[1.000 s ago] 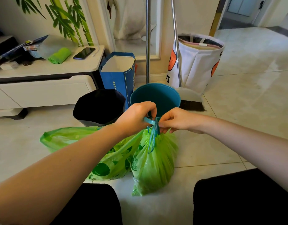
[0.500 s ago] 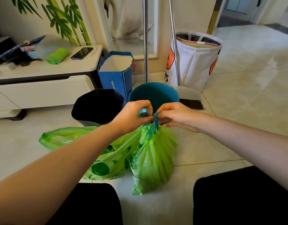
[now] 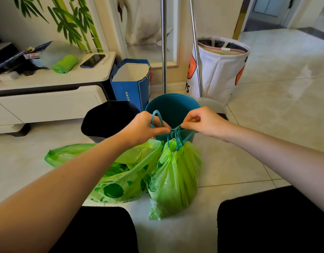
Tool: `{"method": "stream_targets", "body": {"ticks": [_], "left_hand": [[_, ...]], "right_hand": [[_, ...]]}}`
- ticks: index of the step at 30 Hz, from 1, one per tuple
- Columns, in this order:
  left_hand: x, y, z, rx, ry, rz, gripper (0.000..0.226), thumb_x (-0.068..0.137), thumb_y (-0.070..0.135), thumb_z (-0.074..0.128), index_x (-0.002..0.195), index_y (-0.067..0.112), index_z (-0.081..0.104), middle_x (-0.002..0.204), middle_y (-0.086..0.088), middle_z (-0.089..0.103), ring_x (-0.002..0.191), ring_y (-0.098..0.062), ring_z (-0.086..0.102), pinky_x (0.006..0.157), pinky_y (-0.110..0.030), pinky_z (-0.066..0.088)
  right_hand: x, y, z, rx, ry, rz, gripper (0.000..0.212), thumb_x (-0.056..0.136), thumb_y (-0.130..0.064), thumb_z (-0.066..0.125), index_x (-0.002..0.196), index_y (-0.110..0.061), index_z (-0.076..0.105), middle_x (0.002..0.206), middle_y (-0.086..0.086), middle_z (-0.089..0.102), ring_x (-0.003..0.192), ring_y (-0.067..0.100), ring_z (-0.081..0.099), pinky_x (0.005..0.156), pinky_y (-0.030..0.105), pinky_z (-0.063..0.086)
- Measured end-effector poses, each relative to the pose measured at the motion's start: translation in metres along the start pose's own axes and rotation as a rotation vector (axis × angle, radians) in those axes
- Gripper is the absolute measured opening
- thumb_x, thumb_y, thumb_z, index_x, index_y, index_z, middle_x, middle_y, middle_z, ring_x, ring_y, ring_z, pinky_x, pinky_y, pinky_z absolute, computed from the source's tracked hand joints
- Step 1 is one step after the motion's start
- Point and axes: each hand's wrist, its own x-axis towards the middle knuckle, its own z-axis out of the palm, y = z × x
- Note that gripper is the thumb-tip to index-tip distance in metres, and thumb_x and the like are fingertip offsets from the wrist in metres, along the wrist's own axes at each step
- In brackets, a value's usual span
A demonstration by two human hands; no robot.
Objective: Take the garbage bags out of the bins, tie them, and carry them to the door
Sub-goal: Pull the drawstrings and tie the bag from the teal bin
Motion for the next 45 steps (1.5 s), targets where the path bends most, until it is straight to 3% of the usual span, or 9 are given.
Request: {"method": "stream_targets", "body": {"ticks": [5, 9, 11, 14, 18, 25, 35, 39, 45], "left_hand": [[0.000, -0.006, -0.008, -0.078, -0.075, -0.010, 0.016, 0.083, 0.017, 0.071, 0.098, 0.016, 0.076, 0.089, -0.007, 0.076, 0.076, -0.015, 0.070, 0.066, -0.022, 0.058], [0.000, -0.006, -0.011, -0.114, -0.091, -0.035, 0.015, 0.083, 0.014, 0.071, 0.096, 0.010, 0.076, 0.076, 0.001, 0.075, 0.067, -0.009, 0.068, 0.070, -0.027, 0.059], [0.000, -0.009, -0.013, -0.099, -0.098, -0.036, 0.014, 0.082, 0.014, 0.071, 0.095, 0.007, 0.076, 0.076, -0.001, 0.075, 0.064, -0.007, 0.067, 0.068, -0.026, 0.058], [-0.002, -0.014, -0.015, -0.088, -0.129, -0.047, 0.012, 0.080, 0.014, 0.074, 0.090, 0.007, 0.076, 0.076, -0.005, 0.075, 0.063, -0.008, 0.067, 0.065, -0.025, 0.057], [-0.004, -0.017, -0.017, -0.085, -0.172, -0.076, 0.011, 0.078, 0.016, 0.076, 0.087, 0.009, 0.077, 0.076, -0.003, 0.076, 0.068, -0.011, 0.070, 0.067, -0.025, 0.058], [-0.005, -0.032, -0.008, 0.139, -0.408, -0.117, 0.008, 0.080, 0.019, 0.074, 0.083, 0.012, 0.077, 0.074, 0.002, 0.075, 0.064, -0.007, 0.069, 0.063, -0.020, 0.055], [-0.009, -0.048, 0.001, 0.379, -0.552, -0.255, 0.007, 0.083, 0.023, 0.070, 0.084, 0.017, 0.074, 0.080, 0.005, 0.075, 0.061, -0.005, 0.068, 0.057, -0.016, 0.046], [-0.014, -0.053, -0.014, 0.348, -0.509, -0.329, 0.019, 0.083, 0.019, 0.071, 0.101, 0.013, 0.073, 0.085, -0.001, 0.074, 0.064, -0.007, 0.068, 0.058, -0.018, 0.051], [-0.036, -0.062, -0.039, 0.265, -0.438, -0.360, 0.019, 0.086, 0.014, 0.068, 0.104, 0.013, 0.070, 0.074, 0.013, 0.069, 0.070, -0.010, 0.069, 0.062, -0.020, 0.053]], "right_hand": [[0.002, 0.009, -0.018, -0.552, 0.032, -0.081, 0.039, 0.074, -0.052, 0.069, 0.062, -0.019, 0.054, 0.058, -0.002, 0.054, 0.058, 0.016, 0.051, 0.054, 0.032, 0.039], [0.003, 0.016, -0.024, -0.653, 0.112, -0.074, 0.031, 0.079, -0.039, 0.067, 0.060, -0.023, 0.048, 0.067, -0.002, 0.056, 0.070, 0.023, 0.056, 0.054, 0.030, 0.039], [0.005, 0.017, -0.027, -0.387, 0.220, 0.024, 0.025, 0.082, -0.032, 0.064, 0.062, -0.020, 0.053, 0.064, -0.001, 0.056, 0.066, 0.021, 0.056, 0.060, 0.030, 0.045], [0.001, 0.006, -0.029, 0.615, 0.107, 0.322, 0.014, 0.090, -0.013, 0.053, 0.078, -0.012, 0.060, 0.071, 0.007, 0.068, 0.075, 0.023, 0.067, 0.082, 0.037, 0.057], [-0.004, 0.001, -0.036, 1.064, -0.111, 0.361, 0.029, 0.094, -0.010, 0.041, 0.066, -0.015, 0.047, 0.048, -0.002, 0.041, 0.045, 0.014, 0.049, 0.064, 0.032, 0.056], [-0.008, 0.021, -0.033, 0.480, -0.192, 0.388, 0.025, 0.093, -0.013, 0.046, 0.070, -0.011, 0.055, 0.047, -0.005, 0.024, 0.043, 0.012, 0.022, 0.061, 0.029, 0.042], [-0.007, 0.060, -0.035, 0.299, -0.117, 0.743, 0.014, 0.088, -0.007, 0.056, 0.100, -0.003, 0.062, 0.067, 0.006, 0.052, 0.058, 0.018, 0.052, 0.070, 0.036, 0.056], [-0.005, 0.046, -0.032, 0.276, -0.126, 0.629, 0.022, 0.086, -0.006, 0.054, 0.105, -0.009, 0.065, 0.094, 0.009, 0.064, 0.082, 0.023, 0.064, 0.077, 0.036, 0.055], [0.015, 0.018, -0.006, -0.209, -0.086, 0.177, 0.021, 0.084, -0.013, 0.058, 0.098, -0.023, 0.069, 0.106, -0.002, 0.067, 0.102, 0.015, 0.059, 0.095, 0.031, 0.047]]}}
